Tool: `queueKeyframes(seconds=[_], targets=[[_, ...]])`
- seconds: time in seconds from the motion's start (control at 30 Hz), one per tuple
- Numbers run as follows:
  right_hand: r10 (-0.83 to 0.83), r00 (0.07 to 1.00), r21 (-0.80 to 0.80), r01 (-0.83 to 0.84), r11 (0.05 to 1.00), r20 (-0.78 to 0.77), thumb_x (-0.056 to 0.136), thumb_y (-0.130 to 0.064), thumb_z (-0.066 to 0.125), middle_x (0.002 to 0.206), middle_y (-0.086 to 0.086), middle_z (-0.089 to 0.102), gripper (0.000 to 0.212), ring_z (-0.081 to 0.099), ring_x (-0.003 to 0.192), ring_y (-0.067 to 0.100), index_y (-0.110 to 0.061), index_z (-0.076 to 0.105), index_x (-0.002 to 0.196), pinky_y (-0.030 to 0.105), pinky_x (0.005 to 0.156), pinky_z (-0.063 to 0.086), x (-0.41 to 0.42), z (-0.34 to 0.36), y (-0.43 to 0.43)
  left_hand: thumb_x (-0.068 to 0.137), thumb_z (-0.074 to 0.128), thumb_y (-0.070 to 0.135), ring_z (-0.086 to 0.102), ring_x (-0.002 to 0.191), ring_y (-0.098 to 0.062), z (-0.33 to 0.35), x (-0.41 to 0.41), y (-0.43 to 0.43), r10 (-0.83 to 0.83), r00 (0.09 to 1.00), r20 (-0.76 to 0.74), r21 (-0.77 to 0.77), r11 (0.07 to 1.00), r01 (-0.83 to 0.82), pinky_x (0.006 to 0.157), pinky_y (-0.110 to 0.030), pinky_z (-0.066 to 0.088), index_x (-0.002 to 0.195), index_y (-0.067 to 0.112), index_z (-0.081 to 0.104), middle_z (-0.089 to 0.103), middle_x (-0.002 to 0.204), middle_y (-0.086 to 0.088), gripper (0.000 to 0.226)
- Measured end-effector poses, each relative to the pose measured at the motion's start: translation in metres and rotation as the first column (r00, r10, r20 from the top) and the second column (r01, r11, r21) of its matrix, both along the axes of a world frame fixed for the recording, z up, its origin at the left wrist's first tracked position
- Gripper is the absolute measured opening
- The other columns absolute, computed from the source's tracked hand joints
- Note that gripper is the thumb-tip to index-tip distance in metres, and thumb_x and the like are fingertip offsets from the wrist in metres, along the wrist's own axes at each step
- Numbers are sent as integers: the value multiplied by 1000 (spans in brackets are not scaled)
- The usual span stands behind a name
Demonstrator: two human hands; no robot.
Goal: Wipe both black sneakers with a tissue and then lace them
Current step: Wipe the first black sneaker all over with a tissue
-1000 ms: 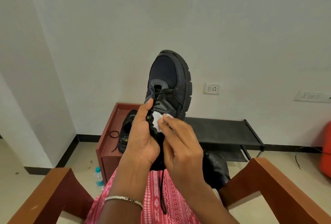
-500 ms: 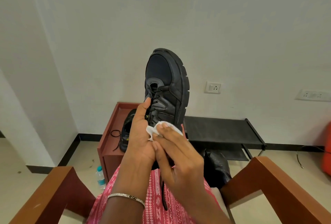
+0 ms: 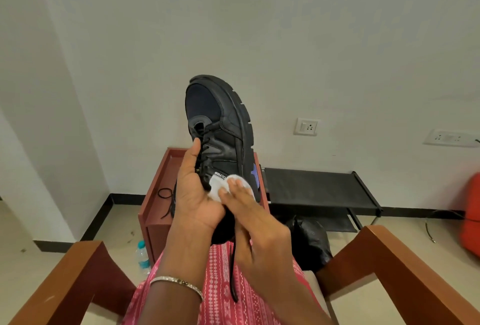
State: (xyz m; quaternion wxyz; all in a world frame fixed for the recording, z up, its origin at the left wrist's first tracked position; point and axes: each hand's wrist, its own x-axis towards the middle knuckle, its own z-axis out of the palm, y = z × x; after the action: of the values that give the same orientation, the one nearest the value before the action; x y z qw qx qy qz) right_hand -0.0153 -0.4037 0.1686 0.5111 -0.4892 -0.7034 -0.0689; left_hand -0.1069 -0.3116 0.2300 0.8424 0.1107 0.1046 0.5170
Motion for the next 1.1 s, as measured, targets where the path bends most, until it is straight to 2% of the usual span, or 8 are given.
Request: queueKeyframes(seconds=[0.1,0.27,0.43,0.63,0.73,0.9,1.03,1.1], targets=[[13,998,-87,-19,996,-68,98,-4,52,158,0,36,49,30,148,10,-11,47,147,38,116,37,3,19,21,96,56,41,76,83,-29,1,2,-7,-40,999,6,14,999,40,81,-47,60,87,4,81,76,98,-15,45],[-14,996,-148,0,989,-90,105,-37,40,163,-6,24,52,16,152,7,-16,37,153,42,120,31,0,37,33,100,52,38,76,83,-32,1,7,-11,-57,998,9,24,998,56,64,-44,63,88,0,80,76,99,-19,49],[-45,990,-38,41,998,-135,104,-24,49,150,2,48,40,41,142,8,-8,55,140,33,112,43,-4,8,0,98,55,39,75,92,-30,-2,2,-4,-10,1000,19,29,1000,9,85,-50,58,97,5,80,75,108,-15,41],[-31,994,-114,20,993,-102,106,-33,41,161,-1,30,49,24,150,8,-12,41,150,42,116,37,-2,22,20,98,54,40,76,88,-30,2,8,-13,-49,999,16,31,998,48,82,-48,60,86,3,81,76,102,-16,47],[-70,994,-120,59,991,-86,105,-37,37,163,-1,23,53,17,151,7,-13,38,152,48,117,35,0,44,39,100,53,39,68,113,-34,1,11,-16,-110,993,32,29,994,109,98,-48,52,108,0,76,69,123,-19,46],[-17,995,-104,7,995,-95,106,-29,42,162,-3,27,48,22,150,7,-12,41,151,44,116,37,-2,34,24,99,54,39,75,95,-30,2,4,-13,-46,999,15,40,998,45,88,-48,57,94,4,81,75,108,-16,44],[-15,995,-86,6,996,-99,104,-24,47,159,-2,35,46,30,148,10,-11,45,148,38,115,39,-8,6,-6,97,58,41,66,116,-30,0,0,-5,2,1000,-4,30,1000,-2,107,-49,46,125,10,69,68,127,-12,43],[-16,994,-91,6,996,-106,104,-25,48,157,-2,37,45,32,147,9,-12,47,147,38,113,41,-6,8,-3,97,57,40,69,111,-31,2,2,-5,12,1000,5,30,999,-12,103,-49,50,119,10,72,70,124,-13,40]])
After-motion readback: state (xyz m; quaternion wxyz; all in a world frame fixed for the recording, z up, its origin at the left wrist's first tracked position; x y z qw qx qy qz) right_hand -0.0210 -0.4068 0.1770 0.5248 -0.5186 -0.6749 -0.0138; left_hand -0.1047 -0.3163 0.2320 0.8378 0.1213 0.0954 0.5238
